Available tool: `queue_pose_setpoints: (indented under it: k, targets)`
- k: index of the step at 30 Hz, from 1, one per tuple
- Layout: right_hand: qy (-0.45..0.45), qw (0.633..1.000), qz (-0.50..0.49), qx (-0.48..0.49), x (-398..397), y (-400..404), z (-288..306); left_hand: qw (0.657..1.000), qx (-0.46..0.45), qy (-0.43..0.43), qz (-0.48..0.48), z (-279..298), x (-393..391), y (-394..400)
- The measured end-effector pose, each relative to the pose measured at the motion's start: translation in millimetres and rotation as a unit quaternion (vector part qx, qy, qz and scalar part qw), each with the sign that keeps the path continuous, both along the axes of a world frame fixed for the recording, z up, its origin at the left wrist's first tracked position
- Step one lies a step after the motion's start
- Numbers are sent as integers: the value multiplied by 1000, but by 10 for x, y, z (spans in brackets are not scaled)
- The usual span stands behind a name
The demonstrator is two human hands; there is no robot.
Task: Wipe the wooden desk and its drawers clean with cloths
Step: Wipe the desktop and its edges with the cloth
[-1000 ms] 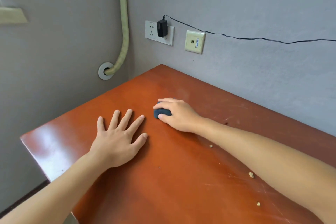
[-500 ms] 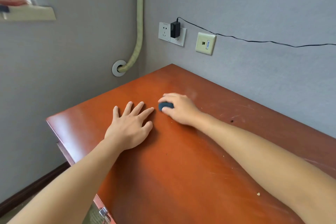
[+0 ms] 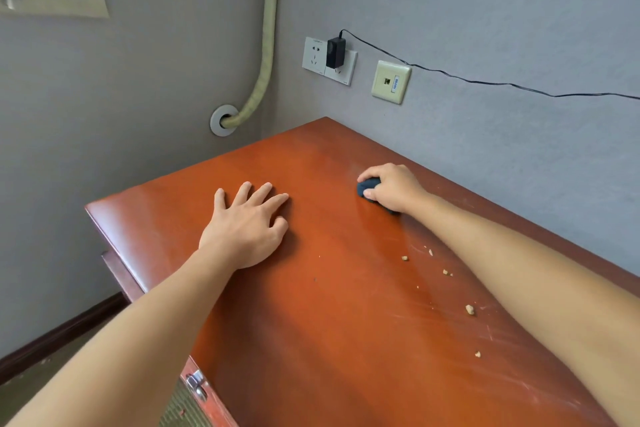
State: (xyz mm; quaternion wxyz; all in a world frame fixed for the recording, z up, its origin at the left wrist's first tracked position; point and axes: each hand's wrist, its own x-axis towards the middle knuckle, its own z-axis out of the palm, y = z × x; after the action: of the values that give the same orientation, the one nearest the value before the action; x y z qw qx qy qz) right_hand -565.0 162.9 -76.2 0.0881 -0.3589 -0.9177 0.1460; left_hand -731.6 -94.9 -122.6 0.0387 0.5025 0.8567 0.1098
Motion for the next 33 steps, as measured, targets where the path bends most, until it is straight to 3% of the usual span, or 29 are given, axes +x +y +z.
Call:
queue_pose_setpoints:
  k: [3, 7, 14, 20, 24, 27, 29, 33]
  targets:
    - [30, 999, 21, 19, -321, -228, -51, 1000, 0, -4, 2, -5, -3, 1]
    - [47, 990, 132, 15, -509, -849, -133, 1000, 12, -11, 0, -7, -28, 5]
    - [59, 965, 245, -75, 340, -1473, -193, 998, 55, -31, 17, -30, -71, 12]
    - [22, 987, 137, -81, 740, -894, -11, 998, 56, -29, 16, -17, -43, 1]
    - [-9, 996, 82, 33, 295, -695, -33, 998, 59, -31, 12, 4, -30, -7]
    - [14, 997, 54, 55, -128, -839, -90, 996, 67, -49, 14, 10, -47, -26]
    - [38, 995, 87, 43, -296, -1154, -163, 993, 90, -71, 21, 17, -57, -27]
    - [96, 961, 255, 41, -16, -2126, -310, 981, 148, -111, 52, 40, -81, -27]
